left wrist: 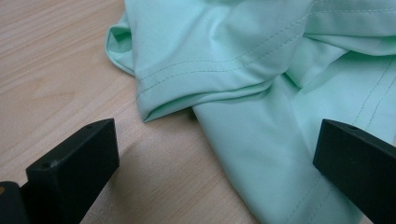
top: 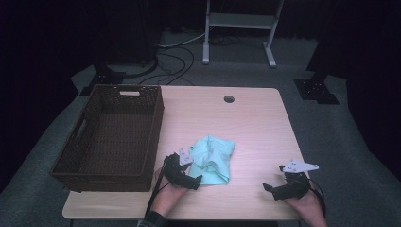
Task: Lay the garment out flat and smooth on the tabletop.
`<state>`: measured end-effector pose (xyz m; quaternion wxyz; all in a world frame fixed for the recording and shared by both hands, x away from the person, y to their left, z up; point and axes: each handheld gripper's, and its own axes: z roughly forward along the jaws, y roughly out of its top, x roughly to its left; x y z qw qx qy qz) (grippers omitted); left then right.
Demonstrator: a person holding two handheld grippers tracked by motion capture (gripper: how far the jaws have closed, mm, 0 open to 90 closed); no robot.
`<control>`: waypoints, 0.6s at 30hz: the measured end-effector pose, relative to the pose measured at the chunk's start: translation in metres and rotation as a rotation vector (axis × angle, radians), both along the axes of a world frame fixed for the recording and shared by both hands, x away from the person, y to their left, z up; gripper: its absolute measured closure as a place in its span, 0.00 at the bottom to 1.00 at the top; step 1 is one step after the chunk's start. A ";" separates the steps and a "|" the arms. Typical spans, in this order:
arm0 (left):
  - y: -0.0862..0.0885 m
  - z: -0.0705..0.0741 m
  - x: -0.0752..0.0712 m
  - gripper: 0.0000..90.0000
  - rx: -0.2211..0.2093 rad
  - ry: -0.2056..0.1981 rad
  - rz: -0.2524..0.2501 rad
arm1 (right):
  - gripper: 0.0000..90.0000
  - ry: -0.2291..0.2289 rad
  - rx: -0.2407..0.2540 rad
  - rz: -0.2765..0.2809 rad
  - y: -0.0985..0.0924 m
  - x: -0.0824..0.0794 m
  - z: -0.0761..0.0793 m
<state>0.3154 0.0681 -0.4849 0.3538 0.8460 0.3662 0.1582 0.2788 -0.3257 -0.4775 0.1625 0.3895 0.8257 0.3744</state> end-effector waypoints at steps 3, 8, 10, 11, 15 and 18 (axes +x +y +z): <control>0.000 0.000 0.000 0.00 0.000 0.000 0.001 | 0.00 0.009 0.008 0.004 -0.001 0.001 0.001; 0.000 0.000 0.000 0.00 0.002 0.001 0.002 | 0.00 -0.001 0.026 0.014 0.000 0.004 0.005; 0.000 0.000 0.000 0.00 0.002 0.001 0.002 | 0.00 -0.008 0.023 0.017 0.001 0.005 0.007; 0.000 0.000 0.000 0.00 0.002 0.001 0.002 | 0.00 -0.010 0.024 0.021 0.002 0.006 0.007; 0.000 0.000 -0.001 0.00 0.002 0.000 0.004 | 0.00 -0.006 0.028 0.029 0.005 0.009 0.007; 0.000 0.000 -0.001 0.00 0.001 0.000 0.005 | 0.00 -0.009 0.030 0.035 0.007 0.011 0.009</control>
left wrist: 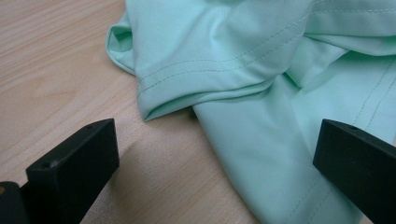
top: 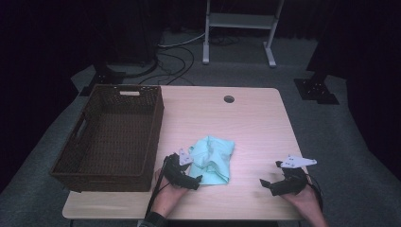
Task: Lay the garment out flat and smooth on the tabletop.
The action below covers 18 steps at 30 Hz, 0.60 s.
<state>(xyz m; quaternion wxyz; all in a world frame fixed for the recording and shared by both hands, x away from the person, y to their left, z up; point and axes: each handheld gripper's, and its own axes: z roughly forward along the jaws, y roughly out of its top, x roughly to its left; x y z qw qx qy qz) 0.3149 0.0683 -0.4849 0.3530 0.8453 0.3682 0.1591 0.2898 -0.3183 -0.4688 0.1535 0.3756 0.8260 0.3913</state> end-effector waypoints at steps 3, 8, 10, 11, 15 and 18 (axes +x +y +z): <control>0.000 0.000 0.000 0.00 -0.001 0.000 0.001 | 0.00 -0.003 0.010 0.005 0.001 0.001 0.002; 0.000 0.000 0.000 0.00 -0.001 0.000 0.001 | 0.00 -0.004 0.025 0.020 0.004 0.002 0.004; 0.000 0.000 0.000 0.00 -0.001 0.000 0.001 | 0.00 -0.002 0.027 0.023 0.005 0.003 0.003; 0.000 0.000 0.000 0.00 -0.001 0.000 0.001 | 0.00 0.000 0.032 0.026 0.005 0.003 0.004; 0.000 0.000 0.000 0.00 -0.001 0.000 0.004 | 0.00 -0.004 0.035 0.034 0.008 0.004 0.006; 0.000 0.000 0.000 0.00 -0.001 0.000 0.004 | 0.00 -0.007 0.042 0.039 0.009 0.004 0.008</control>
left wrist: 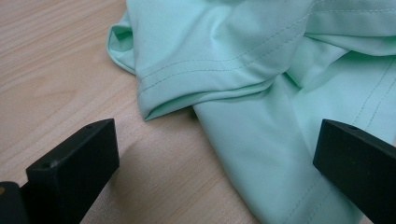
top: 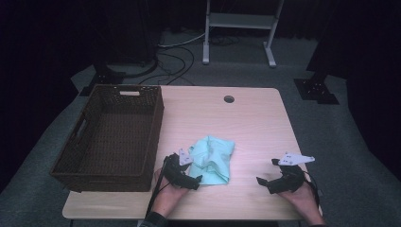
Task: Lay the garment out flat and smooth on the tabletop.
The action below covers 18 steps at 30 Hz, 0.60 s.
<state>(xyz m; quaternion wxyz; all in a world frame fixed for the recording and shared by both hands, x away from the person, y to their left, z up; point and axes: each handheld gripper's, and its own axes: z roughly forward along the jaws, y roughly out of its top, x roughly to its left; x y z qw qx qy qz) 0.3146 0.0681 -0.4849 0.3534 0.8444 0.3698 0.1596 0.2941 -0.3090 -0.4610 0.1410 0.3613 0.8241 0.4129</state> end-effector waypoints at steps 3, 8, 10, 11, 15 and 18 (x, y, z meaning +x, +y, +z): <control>0.000 0.000 0.000 0.00 0.000 0.000 0.000 | 0.00 -0.006 -0.001 0.007 0.001 0.000 0.001; 0.000 0.000 0.000 0.00 -0.001 0.000 0.002 | 0.00 -0.010 0.017 0.007 0.002 0.003 0.005; 0.000 0.000 0.000 0.00 -0.001 0.000 0.002 | 0.00 -0.010 0.022 0.010 0.003 0.004 0.006; 0.000 0.000 0.000 0.00 -0.001 0.001 0.002 | 0.00 -0.012 0.022 0.012 0.004 0.005 0.007; 0.000 0.000 0.000 0.00 -0.001 0.000 0.002 | 0.00 -0.013 0.030 0.025 0.007 0.010 0.009; 0.001 0.000 0.001 0.00 -0.001 0.000 0.001 | 0.00 -0.013 0.036 0.032 0.009 0.014 0.010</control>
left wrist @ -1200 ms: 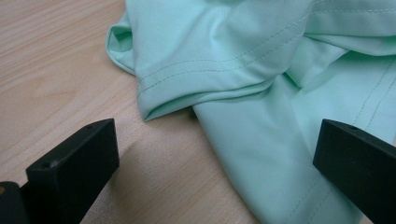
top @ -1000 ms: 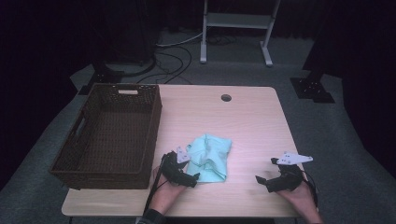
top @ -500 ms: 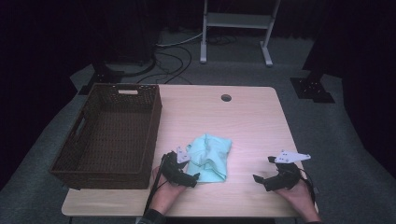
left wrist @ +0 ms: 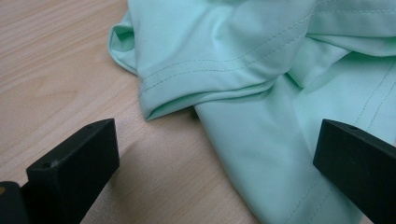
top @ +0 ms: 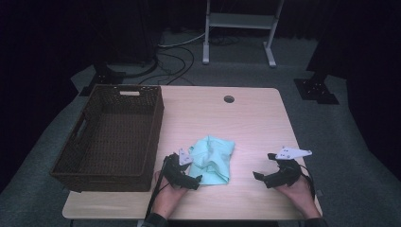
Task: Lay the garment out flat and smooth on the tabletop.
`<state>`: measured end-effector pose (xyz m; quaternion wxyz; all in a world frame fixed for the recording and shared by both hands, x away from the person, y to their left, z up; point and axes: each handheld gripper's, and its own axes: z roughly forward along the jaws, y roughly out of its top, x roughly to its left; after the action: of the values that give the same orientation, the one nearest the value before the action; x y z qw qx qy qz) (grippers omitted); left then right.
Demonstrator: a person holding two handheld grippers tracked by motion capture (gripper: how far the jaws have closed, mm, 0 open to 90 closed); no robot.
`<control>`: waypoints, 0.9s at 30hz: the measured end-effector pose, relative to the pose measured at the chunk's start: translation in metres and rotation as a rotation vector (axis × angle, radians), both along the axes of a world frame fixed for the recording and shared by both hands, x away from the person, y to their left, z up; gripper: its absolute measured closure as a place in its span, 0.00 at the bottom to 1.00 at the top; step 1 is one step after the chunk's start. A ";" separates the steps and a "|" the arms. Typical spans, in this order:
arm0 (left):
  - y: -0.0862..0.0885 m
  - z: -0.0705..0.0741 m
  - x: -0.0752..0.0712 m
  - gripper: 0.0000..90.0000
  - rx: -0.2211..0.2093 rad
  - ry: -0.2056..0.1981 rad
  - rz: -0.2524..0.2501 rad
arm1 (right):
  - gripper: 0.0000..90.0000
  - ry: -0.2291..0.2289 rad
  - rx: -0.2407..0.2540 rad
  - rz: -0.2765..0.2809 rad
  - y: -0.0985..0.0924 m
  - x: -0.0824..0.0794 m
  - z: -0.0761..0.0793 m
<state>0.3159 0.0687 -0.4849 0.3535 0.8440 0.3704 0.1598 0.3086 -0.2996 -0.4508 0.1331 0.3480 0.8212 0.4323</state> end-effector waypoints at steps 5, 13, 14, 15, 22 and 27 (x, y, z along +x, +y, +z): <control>0.000 0.000 0.001 0.00 0.000 0.000 0.011 | 0.00 0.007 0.017 0.017 0.004 0.005 0.002; 0.000 0.000 0.001 0.00 0.002 0.001 0.010 | 0.00 0.004 0.027 0.027 0.010 0.009 0.006; 0.000 0.000 0.001 0.00 0.002 0.001 0.009 | 0.00 0.002 0.030 0.030 0.010 0.010 0.006; 0.000 0.000 0.001 0.00 0.001 0.001 0.009 | 0.00 0.004 0.034 0.031 0.011 0.010 0.007; 0.000 0.000 0.001 0.00 0.001 0.001 0.009 | 0.05 0.000 0.035 0.052 0.020 0.013 0.011; 0.000 0.000 0.001 0.00 0.001 0.001 0.009 | 0.07 -0.006 0.030 0.072 0.028 0.015 0.013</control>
<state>0.3167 0.0690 -0.4848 0.3521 0.8425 0.3745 0.1611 0.3241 -0.2717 -0.4380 0.1147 0.3185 0.8262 0.4503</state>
